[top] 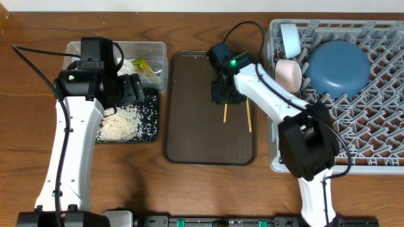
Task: Sort waste into correct bins and load items into the dishwasher rack
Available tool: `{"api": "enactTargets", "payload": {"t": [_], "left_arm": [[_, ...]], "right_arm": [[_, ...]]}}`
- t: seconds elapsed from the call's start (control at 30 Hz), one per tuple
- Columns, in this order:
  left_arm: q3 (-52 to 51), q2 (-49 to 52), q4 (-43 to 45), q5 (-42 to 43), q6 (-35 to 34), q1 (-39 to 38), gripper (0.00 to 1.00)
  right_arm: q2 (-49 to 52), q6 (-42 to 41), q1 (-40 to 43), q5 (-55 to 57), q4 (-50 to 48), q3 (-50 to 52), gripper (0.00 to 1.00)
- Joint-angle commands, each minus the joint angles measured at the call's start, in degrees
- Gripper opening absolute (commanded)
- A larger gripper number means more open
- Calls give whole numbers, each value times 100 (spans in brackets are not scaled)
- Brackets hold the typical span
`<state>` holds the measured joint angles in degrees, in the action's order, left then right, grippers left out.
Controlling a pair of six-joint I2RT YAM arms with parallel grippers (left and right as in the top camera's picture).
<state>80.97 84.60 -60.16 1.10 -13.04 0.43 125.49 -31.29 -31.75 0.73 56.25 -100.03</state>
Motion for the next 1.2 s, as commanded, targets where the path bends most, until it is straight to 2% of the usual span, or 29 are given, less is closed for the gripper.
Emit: {"api": "enactTargets", "payload": {"t": [0.0, 0.2, 0.37, 0.57, 0.73, 1.0, 1.17], "left_arm": [[-50, 39, -22, -31, 74, 20, 94], [-50, 39, -22, -31, 74, 20, 94], [-50, 39, -22, -31, 74, 20, 94], [-50, 39, -22, -31, 74, 20, 94], [-50, 39, -22, -31, 74, 20, 94], [-50, 39, -22, -31, 74, 20, 94], [-50, 39, -22, -31, 74, 20, 94]], "right_arm": [[391, -192, -94, 225, 17, -44, 27], [675, -190, -85, 153, 63, -44, 24], [678, -190, -35, 24, 103, -46, 1], [634, -7, -9, -151, 286, -140, 1], [490, 525, 46, -116, 883, -841, 1], [-446, 1781, 444, 116, 1838, -2188, 1], [-1222, 1906, 1023, 903, 2358, -2271, 1]]}}
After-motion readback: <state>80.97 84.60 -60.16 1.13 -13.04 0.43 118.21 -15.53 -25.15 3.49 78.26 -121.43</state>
